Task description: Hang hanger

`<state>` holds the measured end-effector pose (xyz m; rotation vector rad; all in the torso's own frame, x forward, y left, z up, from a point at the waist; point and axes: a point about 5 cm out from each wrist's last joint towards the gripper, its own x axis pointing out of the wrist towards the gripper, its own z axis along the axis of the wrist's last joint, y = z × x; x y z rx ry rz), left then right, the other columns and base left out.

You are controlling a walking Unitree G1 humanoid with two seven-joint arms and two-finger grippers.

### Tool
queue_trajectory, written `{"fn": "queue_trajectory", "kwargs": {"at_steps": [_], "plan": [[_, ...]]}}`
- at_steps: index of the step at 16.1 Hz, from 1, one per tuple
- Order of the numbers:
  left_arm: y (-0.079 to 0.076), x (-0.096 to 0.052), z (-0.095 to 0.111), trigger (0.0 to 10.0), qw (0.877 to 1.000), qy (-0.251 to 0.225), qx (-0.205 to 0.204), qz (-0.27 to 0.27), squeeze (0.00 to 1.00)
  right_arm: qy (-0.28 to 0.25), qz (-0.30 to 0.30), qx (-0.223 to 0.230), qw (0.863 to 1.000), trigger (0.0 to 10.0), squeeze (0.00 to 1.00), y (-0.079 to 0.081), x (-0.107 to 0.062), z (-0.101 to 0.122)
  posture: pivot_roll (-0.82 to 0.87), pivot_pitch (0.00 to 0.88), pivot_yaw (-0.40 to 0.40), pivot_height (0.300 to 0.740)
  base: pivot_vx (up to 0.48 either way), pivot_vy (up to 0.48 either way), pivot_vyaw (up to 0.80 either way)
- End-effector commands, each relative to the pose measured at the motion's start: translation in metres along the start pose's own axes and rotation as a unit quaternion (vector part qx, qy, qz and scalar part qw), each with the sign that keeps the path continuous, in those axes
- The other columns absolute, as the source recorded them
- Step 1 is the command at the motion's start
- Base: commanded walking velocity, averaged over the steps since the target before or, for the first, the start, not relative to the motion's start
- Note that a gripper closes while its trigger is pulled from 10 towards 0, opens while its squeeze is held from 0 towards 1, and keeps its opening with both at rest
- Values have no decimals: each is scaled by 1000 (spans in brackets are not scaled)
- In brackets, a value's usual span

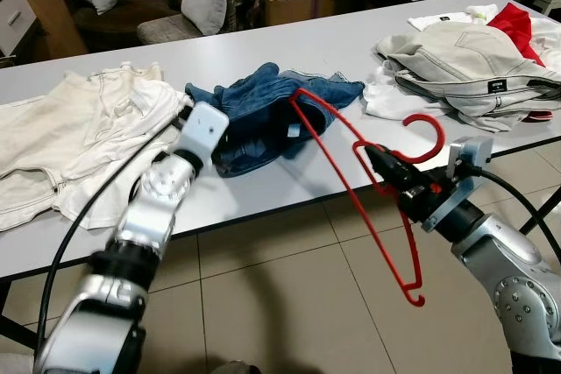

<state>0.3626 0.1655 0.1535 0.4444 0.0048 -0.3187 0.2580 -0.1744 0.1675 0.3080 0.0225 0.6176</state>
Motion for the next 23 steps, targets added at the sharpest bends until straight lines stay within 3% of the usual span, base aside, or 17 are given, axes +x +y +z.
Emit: {"fn": "queue_trajectory", "kwargs": {"at_steps": [1, 3, 4, 7, 9, 10, 11, 12, 13, 15, 17, 18, 20, 23], "plan": [[18, 0, 9, 0, 1000, -2, -3, 6, 0, -19, -15, -8, 1000, 10000, 0, -4, 2, 8, -204, 0, 99, 740, 0, 0, 0], [25, 1, 13, 0, 1000, -5, 3, 0, 0, -20, -22, -7, 1000, 10000, 0, -6, 3, 8, -200, 0, 101, 740, 0, 0, 0], [38, 3, 32, 0, 999, -21, 26, -19, 0, -25, -45, -8, 999, 10000, 0, -11, 3, 8, -194, 0, 106, 740, 0, 0, 0], [58, 11, 66, 0, 994, -45, 96, -40, 0, -47, -68, -3, 997, 10000, 0, -17, 4, 13, -185, 0, 132, 740, 0, 0, 0], [82, 17, 109, 0, 982, -72, 172, -41, 0, -107, -70, 4, 992, 10000, 0, -15, 6, 34, -181, 0, 155, 740, 0, 0, 0], [89, 18, 123, 0, 978, -82, 187, -38, 0, -130, -74, 14, 989, 10000, 0, -15, 6, 41, -183, 0, 172, 740, 0, 0, 0], [91, 19, 135, 0, 973, -87, 208, -51, 0, -131, -87, 14, 987, 10000, 0, -18, 4, 40, -186, 0, 192, 740, 0, 0, 0], [86, 22, 140, 0, 969, -86, 222, -71, 0, -99, -114, 1, 989, 10000, 0, -22, 1, 30, -190, 0, 202, 740, 0, 0, 0], [81, 23, 138, 0, 968, -83, 222, -85, 0, -84, -128, -2, 988, 10000, 0, -24, -1, 23, -191, 0, 205, 740, 0, 0, 0], [53, 31, 112, 0, 962, -57, 222, -147, 0, -9, -199, -6, 980, 10000, 0, -34, -14, -6, -203, 0, 216, 740, 0, 0, 0], [41, 33, 103, 0, 960, -50, 213, -172, 0, 69, -232, -23, 970, 10000, 0, -40, -24, -27, -208, 0, 212, 740, 0, 0, 0], [36, 33, 99, 0, 959, -48, 207, -187, 0, 70, -242, -14, 968, 10000, 0, -41, -27, -31, -208, 0, 212, 740, 0, 0, 0], [31, 33, 94, 0, 959, -44, 195, -200, 0, 15, -183, 14, 983, 10000, 0, -28, -24, -20, -201, 0, 196, 740, 0, 0, 0], [36, 33, 91, 0, 969, -43, 173, -171, 0, 7, -87, 49, 995, 10000, 0, -5, -23, -21, -193, 0, 179, 740, 0, 0, 0]]}}
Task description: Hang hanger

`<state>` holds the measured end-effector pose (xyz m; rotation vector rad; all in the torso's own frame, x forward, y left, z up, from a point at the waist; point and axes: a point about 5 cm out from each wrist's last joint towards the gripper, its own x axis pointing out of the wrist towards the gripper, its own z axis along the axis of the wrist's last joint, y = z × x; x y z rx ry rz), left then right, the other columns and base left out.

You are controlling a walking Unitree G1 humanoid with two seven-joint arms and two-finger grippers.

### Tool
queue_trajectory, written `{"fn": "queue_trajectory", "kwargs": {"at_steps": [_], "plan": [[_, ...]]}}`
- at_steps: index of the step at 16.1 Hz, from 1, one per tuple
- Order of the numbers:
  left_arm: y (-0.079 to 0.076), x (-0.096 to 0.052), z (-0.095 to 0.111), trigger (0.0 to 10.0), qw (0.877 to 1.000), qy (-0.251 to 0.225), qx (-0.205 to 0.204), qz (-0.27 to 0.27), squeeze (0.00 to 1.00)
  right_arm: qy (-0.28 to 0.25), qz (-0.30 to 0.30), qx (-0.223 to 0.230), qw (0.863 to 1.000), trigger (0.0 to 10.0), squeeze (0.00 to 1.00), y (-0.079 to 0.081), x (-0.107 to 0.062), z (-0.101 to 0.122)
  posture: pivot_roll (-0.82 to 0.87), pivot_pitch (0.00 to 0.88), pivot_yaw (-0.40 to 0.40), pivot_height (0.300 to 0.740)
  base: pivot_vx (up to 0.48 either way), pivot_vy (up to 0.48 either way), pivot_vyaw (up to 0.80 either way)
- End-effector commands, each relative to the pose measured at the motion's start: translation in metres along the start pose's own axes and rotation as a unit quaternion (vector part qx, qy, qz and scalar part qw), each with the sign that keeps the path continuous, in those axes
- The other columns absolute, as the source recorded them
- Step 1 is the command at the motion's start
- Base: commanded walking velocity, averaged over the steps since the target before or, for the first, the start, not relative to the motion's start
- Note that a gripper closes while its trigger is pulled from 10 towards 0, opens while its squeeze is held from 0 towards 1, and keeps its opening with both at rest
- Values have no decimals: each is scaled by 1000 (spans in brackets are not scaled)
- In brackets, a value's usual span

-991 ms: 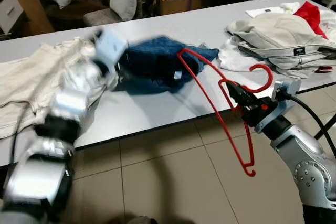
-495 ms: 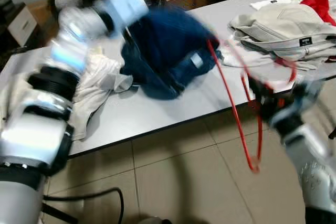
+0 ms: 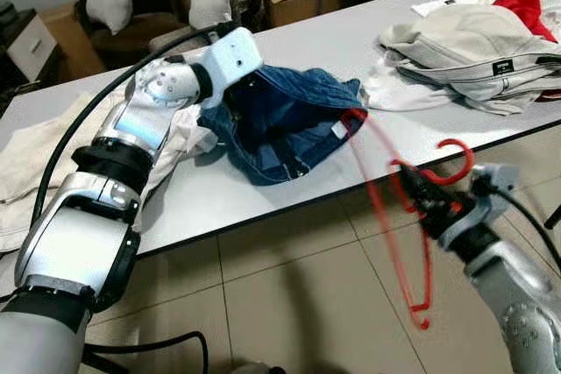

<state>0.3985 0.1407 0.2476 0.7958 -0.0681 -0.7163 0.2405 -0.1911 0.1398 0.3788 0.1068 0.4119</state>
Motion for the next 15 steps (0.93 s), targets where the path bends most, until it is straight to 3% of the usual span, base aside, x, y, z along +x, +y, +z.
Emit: {"fn": "queue_trajectory", "kwargs": {"at_steps": [1, 4, 6, 7, 9, 11, 15], "plan": [[4, -5, -4, 0, 1000, 1, -17, 13, 0, 14, 35, 16, 999, 10000, 0, 10, 6, -4, -189, 0, 171, 740, 0, 0, 0], [5, -6, 1, 0, 998, -23, -51, 24, 0, 55, 34, 64, 996, 10000, 0, 9, 15, -16, -184, 0, 160, 740, 0, 0, 0], [7, -8, 6, 0, 996, -40, -72, 27, 0, 70, 28, 126, 989, 10000, 0, 8, 22, -24, -176, 0, 147, 740, 0, 0, 0], [1, -10, 6, 0, 996, -42, -77, 7, 0, 36, 14, 157, 987, 10000, 0, 1, 33, -18, -168, 0, 140, 740, 0, 0, 0], [-3, -13, 4, 0, 996, -39, -77, -13, 0, 10, -6, 176, 984, 10000, 0, -6, 42, -12, -167, 0, 147, 740, 0, 0, 0], [-21, -21, -16, 0, 995, 10, -65, -70, 0, -64, -2, 208, 976, 10000, 0, -12, 63, 13, -162, 0, 149, 740, 0, 0, 0], [-47, -29, -34, 0, 985, 60, -55, -151, 0, -108, -11, 238, 965, 10000, 0, -17, 74, 29, -155, 0, 138, 740, 0, 0, 0]]}}
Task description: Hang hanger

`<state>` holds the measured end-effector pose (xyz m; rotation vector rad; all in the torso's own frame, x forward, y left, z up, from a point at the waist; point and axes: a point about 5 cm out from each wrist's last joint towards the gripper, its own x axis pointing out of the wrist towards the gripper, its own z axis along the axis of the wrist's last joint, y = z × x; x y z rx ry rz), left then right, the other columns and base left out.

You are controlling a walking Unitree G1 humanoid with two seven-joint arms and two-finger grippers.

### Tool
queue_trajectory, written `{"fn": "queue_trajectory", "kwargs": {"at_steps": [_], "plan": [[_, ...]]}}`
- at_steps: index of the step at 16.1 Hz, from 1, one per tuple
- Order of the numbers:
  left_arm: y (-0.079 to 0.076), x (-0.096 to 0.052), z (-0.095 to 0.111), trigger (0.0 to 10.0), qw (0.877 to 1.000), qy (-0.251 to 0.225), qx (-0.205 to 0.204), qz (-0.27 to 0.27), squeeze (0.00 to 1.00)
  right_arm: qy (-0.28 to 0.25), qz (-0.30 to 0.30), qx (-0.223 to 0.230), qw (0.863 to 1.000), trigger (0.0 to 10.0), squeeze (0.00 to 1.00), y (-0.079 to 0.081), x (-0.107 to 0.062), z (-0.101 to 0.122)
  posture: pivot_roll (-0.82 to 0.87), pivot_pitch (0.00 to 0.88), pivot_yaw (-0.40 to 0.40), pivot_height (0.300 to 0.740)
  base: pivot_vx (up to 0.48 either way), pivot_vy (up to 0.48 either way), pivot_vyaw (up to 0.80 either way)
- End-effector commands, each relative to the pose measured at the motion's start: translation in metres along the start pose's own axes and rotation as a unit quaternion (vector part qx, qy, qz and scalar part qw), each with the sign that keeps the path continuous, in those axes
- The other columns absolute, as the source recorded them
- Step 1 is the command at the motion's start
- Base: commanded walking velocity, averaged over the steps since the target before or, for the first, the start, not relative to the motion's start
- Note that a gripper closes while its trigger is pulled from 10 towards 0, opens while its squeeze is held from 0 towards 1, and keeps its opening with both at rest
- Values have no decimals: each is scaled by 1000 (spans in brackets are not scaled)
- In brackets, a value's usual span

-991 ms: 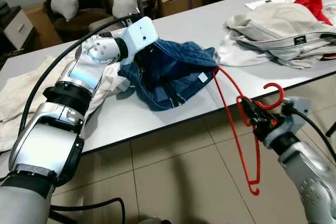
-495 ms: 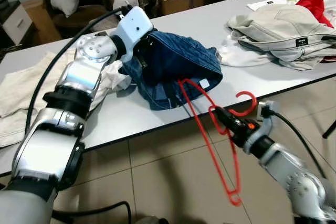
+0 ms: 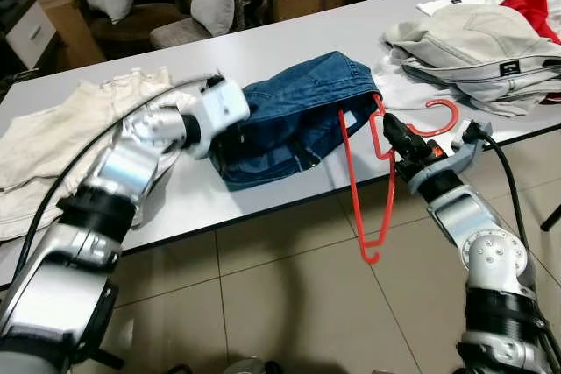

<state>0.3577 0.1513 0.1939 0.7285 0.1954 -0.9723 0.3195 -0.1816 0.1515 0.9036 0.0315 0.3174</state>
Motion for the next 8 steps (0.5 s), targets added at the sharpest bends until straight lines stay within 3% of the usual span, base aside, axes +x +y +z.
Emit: {"fn": "queue_trajectory", "kwargs": {"at_steps": [1, 2, 7, 8], "plan": [[-12, -1, 3, 0, 999, -11, -18, -47, 0, -56, -1, 43, 998, 10000, 0, 3, 8, 11, -137, 0, 126, 740, 0, 0, 0], [-24, 5, 17, 0, 993, -53, -61, -81, 0, -88, -4, 72, 993, 10000, 0, 5, 16, 13, -127, 0, 122, 740, 0, 0, 0], [-58, 24, 30, 0, 979, -71, -118, -148, 0, -161, -7, 164, 973, 10000, 0, 13, 40, 14, -104, 0, 149, 740, 0, 0, 0], [-66, 24, 35, 0, 973, -75, -136, -172, 0, -172, -5, 206, 963, 10000, 0, 16, 46, 10, -97, 0, 157, 740, 0, 0, 0]]}}
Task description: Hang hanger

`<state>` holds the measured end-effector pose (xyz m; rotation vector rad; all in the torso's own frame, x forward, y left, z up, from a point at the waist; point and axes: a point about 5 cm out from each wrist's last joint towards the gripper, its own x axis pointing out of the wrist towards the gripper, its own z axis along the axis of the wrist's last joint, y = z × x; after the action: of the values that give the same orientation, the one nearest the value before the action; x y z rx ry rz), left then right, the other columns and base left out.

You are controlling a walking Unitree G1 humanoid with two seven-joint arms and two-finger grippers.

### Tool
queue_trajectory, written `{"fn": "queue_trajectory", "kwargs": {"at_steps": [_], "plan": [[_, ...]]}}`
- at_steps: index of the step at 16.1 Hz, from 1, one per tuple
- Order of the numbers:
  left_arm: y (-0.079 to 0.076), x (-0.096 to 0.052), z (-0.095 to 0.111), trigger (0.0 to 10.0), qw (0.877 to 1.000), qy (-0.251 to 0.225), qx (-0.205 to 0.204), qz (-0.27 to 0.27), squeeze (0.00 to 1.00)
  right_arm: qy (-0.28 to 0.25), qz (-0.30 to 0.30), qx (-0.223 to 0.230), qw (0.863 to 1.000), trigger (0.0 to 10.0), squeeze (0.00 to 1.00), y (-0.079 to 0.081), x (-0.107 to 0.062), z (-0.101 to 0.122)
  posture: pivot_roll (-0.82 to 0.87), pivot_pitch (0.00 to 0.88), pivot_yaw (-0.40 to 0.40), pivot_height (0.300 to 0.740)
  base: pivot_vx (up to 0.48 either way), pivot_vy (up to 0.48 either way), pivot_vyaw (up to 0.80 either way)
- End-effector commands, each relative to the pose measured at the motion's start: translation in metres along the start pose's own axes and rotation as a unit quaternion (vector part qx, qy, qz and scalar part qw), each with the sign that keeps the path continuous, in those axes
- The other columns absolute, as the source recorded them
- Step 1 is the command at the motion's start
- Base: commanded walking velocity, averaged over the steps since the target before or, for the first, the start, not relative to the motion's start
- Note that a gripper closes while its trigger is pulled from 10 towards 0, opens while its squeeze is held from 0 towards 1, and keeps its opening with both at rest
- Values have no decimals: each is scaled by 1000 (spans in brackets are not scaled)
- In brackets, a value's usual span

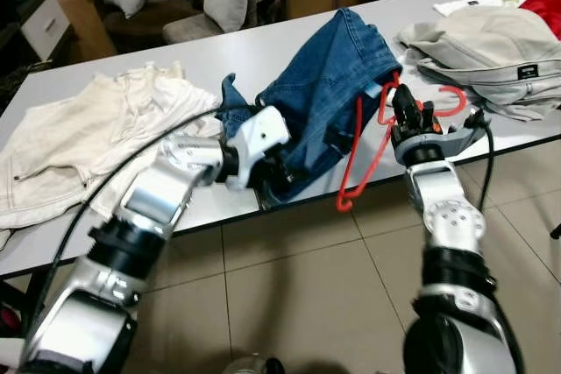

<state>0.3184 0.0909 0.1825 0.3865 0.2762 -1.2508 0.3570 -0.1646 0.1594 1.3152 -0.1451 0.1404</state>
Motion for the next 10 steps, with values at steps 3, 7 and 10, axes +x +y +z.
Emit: {"fn": "queue_trajectory", "kwargs": {"at_steps": [3, 7, 10], "plan": [[-22, 7, 12, 0, 996, -21, -41, -74, 0, -33, 19, 59, 998, 10000, 0, 17, 17, -8, -92, 0, 169, 740, 0, 0, 0], [-32, 19, 34, 0, 988, -74, -84, -107, 0, -31, 9, 60, 998, 10000, 0, 18, 21, -20, -103, 0, 181, 740, 0, 0, 0], [-28, 24, 67, 0, 970, -169, -141, -105, 0, 40, -8, -65, 997, 10000, 0, 13, 19, -43, -109, 0, 180, 740, 0, 0, 0]]}}
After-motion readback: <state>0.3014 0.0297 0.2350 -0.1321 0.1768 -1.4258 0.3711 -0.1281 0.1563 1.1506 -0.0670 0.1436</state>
